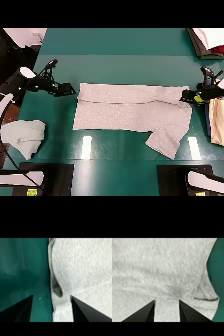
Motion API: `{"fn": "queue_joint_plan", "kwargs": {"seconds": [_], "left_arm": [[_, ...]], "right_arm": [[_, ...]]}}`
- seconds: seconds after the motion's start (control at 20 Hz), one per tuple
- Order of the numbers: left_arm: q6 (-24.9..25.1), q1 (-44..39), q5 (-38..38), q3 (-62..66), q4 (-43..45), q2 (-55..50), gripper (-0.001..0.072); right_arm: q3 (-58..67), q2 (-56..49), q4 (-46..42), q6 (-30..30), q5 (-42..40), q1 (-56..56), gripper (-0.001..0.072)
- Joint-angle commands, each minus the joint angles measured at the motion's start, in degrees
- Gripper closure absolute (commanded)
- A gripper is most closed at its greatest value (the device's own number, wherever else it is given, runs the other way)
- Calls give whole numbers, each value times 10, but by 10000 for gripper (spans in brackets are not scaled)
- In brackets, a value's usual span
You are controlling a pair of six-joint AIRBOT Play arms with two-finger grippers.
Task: Fold the shirts.
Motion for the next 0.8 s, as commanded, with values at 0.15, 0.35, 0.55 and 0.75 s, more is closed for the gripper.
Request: {"fn": "queue_joint_plan", "kwargs": {"seconds": [0.15,0.35,0.55,0.75], "left_arm": [[5,72,-157,-29,10,73,170],[7,94,-177,-174,2,149,169],[37,93,-136,-297,-75,165,170],[42,89,-87,-351,-109,165,171]], "right_arm": [[-6,98,89,-80,156,-73,377],[-6,174,137,-101,195,-122,412],[-6,209,151,-100,189,-119,412],[-6,215,151,-100,190,-84,411]]}}
